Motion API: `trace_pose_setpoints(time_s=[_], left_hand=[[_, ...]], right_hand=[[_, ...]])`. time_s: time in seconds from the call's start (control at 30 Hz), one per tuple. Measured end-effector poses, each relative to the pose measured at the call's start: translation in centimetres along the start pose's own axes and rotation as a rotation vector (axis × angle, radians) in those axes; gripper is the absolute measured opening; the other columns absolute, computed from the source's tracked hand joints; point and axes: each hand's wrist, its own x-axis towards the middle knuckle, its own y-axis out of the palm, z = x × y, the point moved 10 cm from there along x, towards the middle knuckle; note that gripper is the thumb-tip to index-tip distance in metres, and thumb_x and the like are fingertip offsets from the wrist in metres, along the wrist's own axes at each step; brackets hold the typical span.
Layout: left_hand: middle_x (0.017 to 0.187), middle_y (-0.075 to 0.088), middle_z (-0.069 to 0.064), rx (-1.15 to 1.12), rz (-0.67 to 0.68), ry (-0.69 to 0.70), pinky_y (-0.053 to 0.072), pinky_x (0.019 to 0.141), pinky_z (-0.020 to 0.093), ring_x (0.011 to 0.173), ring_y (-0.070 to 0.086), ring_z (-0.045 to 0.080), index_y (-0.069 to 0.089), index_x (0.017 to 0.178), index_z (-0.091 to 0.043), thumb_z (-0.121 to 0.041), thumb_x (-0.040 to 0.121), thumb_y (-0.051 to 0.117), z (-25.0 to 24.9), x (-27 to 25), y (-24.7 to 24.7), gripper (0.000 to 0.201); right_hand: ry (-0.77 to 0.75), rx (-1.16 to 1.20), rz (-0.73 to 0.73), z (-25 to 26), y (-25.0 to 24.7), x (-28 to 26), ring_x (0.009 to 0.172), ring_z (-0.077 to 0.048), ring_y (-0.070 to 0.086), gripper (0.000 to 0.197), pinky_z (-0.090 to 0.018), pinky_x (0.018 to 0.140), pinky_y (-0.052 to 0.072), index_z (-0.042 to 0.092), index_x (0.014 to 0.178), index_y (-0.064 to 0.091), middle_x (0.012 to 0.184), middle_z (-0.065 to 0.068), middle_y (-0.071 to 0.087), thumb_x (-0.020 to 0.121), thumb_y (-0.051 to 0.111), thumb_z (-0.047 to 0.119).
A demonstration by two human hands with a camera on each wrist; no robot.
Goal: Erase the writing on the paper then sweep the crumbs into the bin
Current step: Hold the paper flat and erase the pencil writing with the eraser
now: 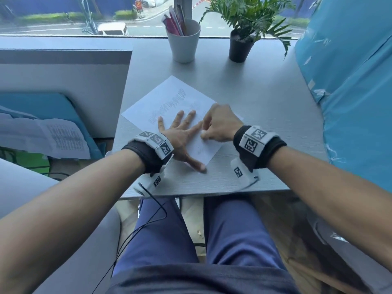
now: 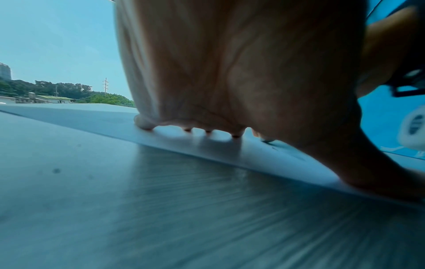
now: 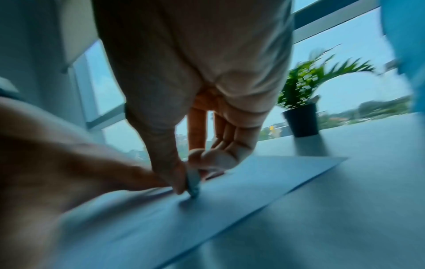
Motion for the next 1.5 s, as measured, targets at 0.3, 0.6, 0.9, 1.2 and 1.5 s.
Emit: trace_pose_setpoints(time_s=[0.3, 0.6, 0.9, 1.2, 1.5], left_hand=[[0.155, -0.041, -0.008, 0.003, -0.009, 0.008, -0.014, 0.106, 0.076, 0.142, -0.038, 0.023, -0.026, 0.148, -0.046, -0.092, 0.044, 0.067, -0.2, -0.1, -0.3, 0.148], [0.154, -0.043, -0.005, 0.035, 0.017, 0.011, -0.013, 0.104, 0.078, 0.141, -0.039, 0.027, -0.024, 0.146, -0.052, -0.095, 0.044, 0.063, -0.4, -0.2, -0.1, 0.141], [0.152, -0.046, -0.006, 0.036, 0.027, -0.02, -0.012, 0.103, 0.079, 0.139, -0.042, 0.027, -0.025, 0.146, -0.05, -0.094, 0.036, 0.068, -0.2, 0.3, 0.0, 0.151], [0.153, -0.044, -0.006, 0.037, 0.012, -0.018, -0.01, 0.103, 0.08, 0.141, -0.04, 0.028, -0.024, 0.146, -0.053, -0.093, 0.034, 0.068, -0.4, 0.3, -0.1, 0.151], [0.155, -0.042, -0.005, 0.038, 0.002, -0.019, -0.011, 0.103, 0.08, 0.142, -0.038, 0.029, -0.023, 0.147, -0.052, -0.093, 0.034, 0.068, -0.5, 0.2, -0.2, 0.151]], right_hand=[[-0.032, -0.01, 0.046, 0.2, 1.3, -1.0, 0.069, -0.005, 0.06, 0.013, -0.013, 0.055, 0.045, 0.015, 0.077, 0.078, 0.08, 0.002, 0.068, 0.066, 0.083, 0.02], [-0.075, -0.011, 0.073, 0.6, 1.7, -1.4, 0.066, -0.008, 0.065, 0.007, -0.017, 0.056, 0.049, 0.017, 0.074, 0.078, 0.072, 0.001, 0.071, 0.067, 0.08, 0.018], [-0.141, -0.022, 0.174, 1.7, 3.0, -2.4, 0.063, -0.006, 0.062, 0.008, -0.018, 0.057, 0.049, 0.015, 0.074, 0.078, 0.067, 0.006, 0.067, 0.068, 0.082, 0.018], [-0.1, -0.033, 0.169, 0.4, 2.2, -1.9, 0.058, 0.002, 0.057, 0.012, -0.009, 0.051, 0.041, 0.018, 0.077, 0.079, 0.065, 0.008, 0.068, 0.067, 0.083, 0.024], [-0.026, 0.012, 0.088, -1.1, 0.5, -1.0, 0.058, 0.001, 0.057, 0.016, -0.01, 0.052, 0.041, 0.018, 0.078, 0.08, 0.066, 0.006, 0.07, 0.065, 0.084, 0.026]])
